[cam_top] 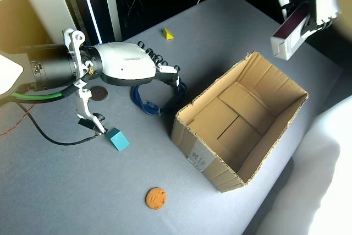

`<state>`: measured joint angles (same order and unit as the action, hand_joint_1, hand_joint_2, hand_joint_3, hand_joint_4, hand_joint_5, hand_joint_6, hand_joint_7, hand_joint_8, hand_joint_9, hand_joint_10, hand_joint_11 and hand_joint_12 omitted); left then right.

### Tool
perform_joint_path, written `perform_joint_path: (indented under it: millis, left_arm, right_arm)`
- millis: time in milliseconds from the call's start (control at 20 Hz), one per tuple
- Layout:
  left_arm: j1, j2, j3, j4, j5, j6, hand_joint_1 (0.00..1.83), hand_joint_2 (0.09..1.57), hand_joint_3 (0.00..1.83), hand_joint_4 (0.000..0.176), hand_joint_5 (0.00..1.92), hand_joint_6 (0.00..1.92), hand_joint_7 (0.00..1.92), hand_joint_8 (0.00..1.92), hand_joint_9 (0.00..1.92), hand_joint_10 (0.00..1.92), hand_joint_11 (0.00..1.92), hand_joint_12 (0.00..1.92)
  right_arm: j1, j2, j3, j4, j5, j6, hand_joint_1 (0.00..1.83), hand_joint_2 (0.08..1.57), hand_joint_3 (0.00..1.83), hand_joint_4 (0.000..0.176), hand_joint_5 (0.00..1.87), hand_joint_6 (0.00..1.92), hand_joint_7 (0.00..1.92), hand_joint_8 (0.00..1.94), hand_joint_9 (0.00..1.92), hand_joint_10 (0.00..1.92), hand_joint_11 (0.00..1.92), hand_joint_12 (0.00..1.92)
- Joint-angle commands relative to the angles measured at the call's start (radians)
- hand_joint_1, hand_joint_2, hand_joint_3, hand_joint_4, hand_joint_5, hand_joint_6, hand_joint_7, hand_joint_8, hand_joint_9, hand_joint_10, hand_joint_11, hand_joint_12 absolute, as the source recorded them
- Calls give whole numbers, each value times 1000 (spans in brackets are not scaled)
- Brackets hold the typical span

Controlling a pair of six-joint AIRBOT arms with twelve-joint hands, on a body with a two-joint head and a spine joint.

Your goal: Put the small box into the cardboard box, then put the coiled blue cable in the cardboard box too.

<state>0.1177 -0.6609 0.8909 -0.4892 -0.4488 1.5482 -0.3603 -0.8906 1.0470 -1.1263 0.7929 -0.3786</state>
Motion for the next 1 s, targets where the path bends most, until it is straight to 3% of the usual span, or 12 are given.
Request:
perform_joint_path:
  millis: [0, 350, 500, 550, 800, 950]
  left_arm:
    - [-34, -1, 8, 38, -60, 6, 1348, 1210, 0, 0, 783, 1111, 798, 1373, 707, 1548, 524, 1575]
    - [-76, -115, 12, 61, -28, -33, 1350, 1204, 0, 0, 791, 1111, 812, 1347, 717, 1535, 550, 1581]
    - [-67, -154, 12, 62, -72, -49, 1342, 1224, 0, 0, 731, 1210, 789, 1390, 688, 1560, 516, 1612]
    - [-65, -166, 14, 63, -86, -56, 1351, 1201, 0, 0, 776, 1144, 835, 1318, 728, 1509, 563, 1588]
    - [-18, -212, 35, 125, -164, -148, 1341, 1234, 2, 0, 756, 1076, 743, 1489, 667, 1621, 557, 1626]
    - [20, -219, 41, 140, -217, -180, 1345, 1225, 0, 0, 779, 1035, 767, 1434, 686, 1618, 589, 1608]
  right_arm:
    - [2, 10, -5, 54, 74, -5, 408, 1202, 0, 0, 516, 7, 576, 8, 559, 11, 194, 839]
    - [-7, -4, -5, 54, -5, -51, 415, 1203, 1, 0, 490, 0, 532, 0, 514, 0, 163, 829]
    - [-8, -7, -5, 46, -27, -51, 408, 1208, 2, 0, 486, 3, 529, 1, 503, 1, 165, 824]
    - [-8, -8, -5, 41, -28, -51, 433, 1203, 0, 0, 492, 4, 531, 2, 505, 2, 165, 821]
    - [-10, -9, -5, 34, -30, -51, 385, 1209, 1, 0, 529, 3, 554, 2, 539, 4, 178, 862]
    - [-10, -9, -5, 34, -30, -51, 437, 1199, 0, 0, 547, 5, 559, 6, 540, 7, 144, 942]
